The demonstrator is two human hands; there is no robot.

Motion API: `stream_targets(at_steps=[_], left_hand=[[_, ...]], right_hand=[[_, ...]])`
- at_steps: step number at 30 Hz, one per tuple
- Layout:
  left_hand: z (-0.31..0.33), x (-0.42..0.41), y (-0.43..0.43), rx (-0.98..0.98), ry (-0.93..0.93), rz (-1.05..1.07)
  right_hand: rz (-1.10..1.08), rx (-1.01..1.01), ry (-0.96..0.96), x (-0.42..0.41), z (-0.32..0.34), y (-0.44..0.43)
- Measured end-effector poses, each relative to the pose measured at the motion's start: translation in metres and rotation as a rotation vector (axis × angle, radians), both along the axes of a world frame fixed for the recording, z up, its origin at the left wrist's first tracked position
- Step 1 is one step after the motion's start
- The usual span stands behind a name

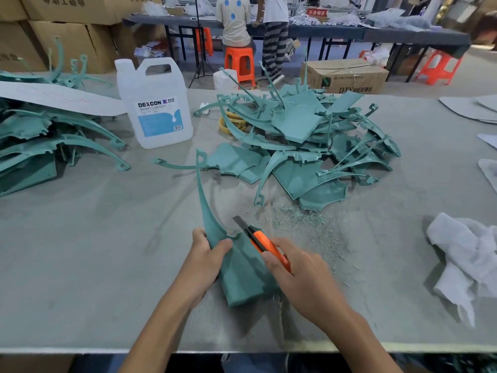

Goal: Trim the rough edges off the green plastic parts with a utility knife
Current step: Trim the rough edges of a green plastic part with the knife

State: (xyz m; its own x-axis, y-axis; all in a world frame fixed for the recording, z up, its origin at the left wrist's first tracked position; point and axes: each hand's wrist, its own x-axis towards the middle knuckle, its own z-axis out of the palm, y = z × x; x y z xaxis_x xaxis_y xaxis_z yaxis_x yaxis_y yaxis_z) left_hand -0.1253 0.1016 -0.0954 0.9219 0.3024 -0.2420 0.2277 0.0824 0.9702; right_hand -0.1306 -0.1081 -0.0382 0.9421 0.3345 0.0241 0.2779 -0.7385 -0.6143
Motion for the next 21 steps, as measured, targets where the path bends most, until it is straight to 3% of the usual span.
stream_targets(at_steps=[8, 21], left_hand=[[-0.002, -0.002, -0.005, 0.225, -0.073, 0.038], [0.005, -0.004, -0.009, 0.263, -0.093, 0.024]], right_hand=[[0.053, -0.047, 0.026, 0.006, 0.006, -0.012], [0.113, 0.020, 0.076, 0.010, 0.011, -0.018]])
